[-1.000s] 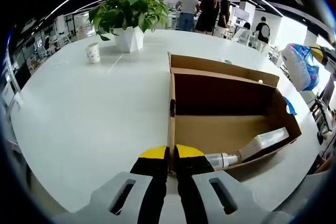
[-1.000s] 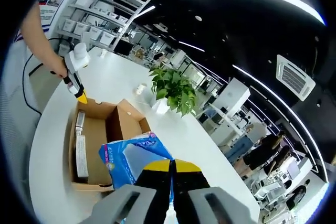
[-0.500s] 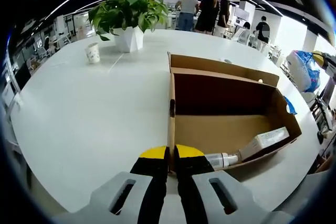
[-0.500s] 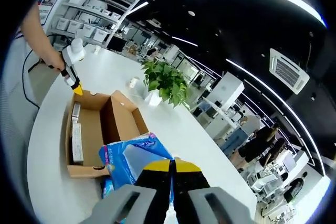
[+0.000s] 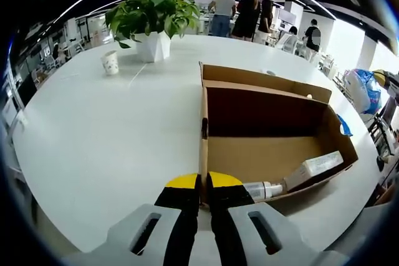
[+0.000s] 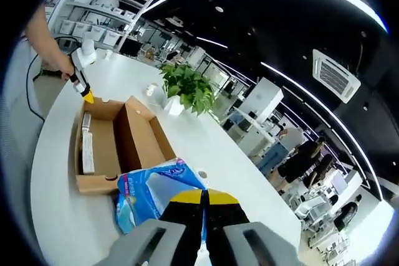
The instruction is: Operate the shoe box by opening the lid, removing the specified soft item, and placing it in the target area until the item is outside and the box remains undamaged.
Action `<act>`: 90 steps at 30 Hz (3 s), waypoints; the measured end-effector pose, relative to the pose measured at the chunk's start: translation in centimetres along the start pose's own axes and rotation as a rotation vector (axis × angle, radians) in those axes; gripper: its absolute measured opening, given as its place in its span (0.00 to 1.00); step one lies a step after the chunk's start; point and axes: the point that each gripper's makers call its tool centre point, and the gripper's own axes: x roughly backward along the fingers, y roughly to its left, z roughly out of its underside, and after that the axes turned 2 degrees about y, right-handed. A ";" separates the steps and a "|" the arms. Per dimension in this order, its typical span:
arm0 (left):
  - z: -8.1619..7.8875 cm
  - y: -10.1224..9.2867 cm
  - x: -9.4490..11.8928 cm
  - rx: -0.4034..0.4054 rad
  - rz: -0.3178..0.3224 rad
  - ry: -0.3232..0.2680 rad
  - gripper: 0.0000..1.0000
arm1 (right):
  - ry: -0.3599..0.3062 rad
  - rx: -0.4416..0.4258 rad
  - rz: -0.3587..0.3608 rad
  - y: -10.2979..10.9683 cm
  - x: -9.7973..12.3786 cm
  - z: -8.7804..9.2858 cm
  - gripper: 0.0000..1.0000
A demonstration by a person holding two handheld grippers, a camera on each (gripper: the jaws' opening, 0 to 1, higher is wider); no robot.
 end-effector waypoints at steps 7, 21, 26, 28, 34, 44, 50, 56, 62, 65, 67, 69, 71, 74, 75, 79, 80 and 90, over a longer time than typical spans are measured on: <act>0.0 -0.1 0.0 -0.003 -0.001 0.001 0.02 | 0.019 -0.018 0.031 -1.3 1.1 1.4 0.00; 0.0 -0.1 0.1 -0.009 -0.003 0.003 0.02 | 0.079 -0.054 0.088 -3.2 3.1 5.2 0.00; 0.0 -0.1 0.1 -0.008 -0.003 0.003 0.02 | 0.102 -0.073 0.113 -3.9 3.8 6.8 0.00; 0.0 -0.1 0.1 -0.009 -0.004 0.004 0.02 | 0.107 -0.079 0.120 -4.0 4.0 7.3 0.00; 0.0 -0.1 0.1 -0.012 -0.006 0.006 0.02 | 0.126 -0.101 0.136 -4.3 4.5 8.7 0.00; 0.0 0.0 0.0 -0.017 -0.009 0.008 0.02 | 0.167 -0.140 0.156 -4.2 5.7 11.3 0.00; 0.0 0.0 0.0 -0.020 -0.011 0.010 0.02 | 0.193 -0.165 0.161 -3.7 6.3 12.7 0.00; 0.0 0.0 0.0 -0.027 -0.014 0.014 0.02 | 0.222 -0.186 0.154 -2.9 6.5 14.2 0.00; 0.0 0.0 -0.1 -0.030 -0.017 0.017 0.02 | 0.254 -0.202 0.141 -2.0 6.4 16.1 0.00; 0.0 0.0 -0.1 -0.033 -0.021 0.020 0.02 | 0.270 -0.215 0.136 -1.7 6.4 16.9 0.00; 0.0 0.0 -0.2 -0.035 -0.023 0.022 0.02 | 0.280 -0.224 0.134 -1.5 6.4 17.5 0.00; 0.0 0.0 -0.2 -0.035 -0.024 0.024 0.02 | 0.291 -0.237 0.132 -1.3 6.3 18.0 0.00; 0.0 0.0 -0.2 -0.035 -0.026 0.026 0.02 | 0.303 -0.247 0.128 -1.0 6.2 18.7 0.00; 0.0 0.0 -0.2 -0.037 -0.031 0.027 0.02 | 0.324 -0.264 0.128 -0.8 6.2 19.6 0.00; 0.0 0.1 -0.2 -0.038 -0.032 0.027 0.02 | 0.333 -0.277 0.133 -0.7 6.1 20.0 0.00; 0.0 0.0 -0.1 -0.039 -0.033 0.029 0.02 | 0.354 -0.293 0.131 -0.3 5.9 21.0 0.00; 0.0 0.0 -0.1 -0.038 -0.033 0.029 0.02 | 0.363 -0.300 0.136 -0.3 5.9 21.3 0.00; 0.1 0.0 -0.1 -0.036 -0.038 0.030 0.02 | 0.422 -0.391 0.159 0.1 5.9 23.8 0.00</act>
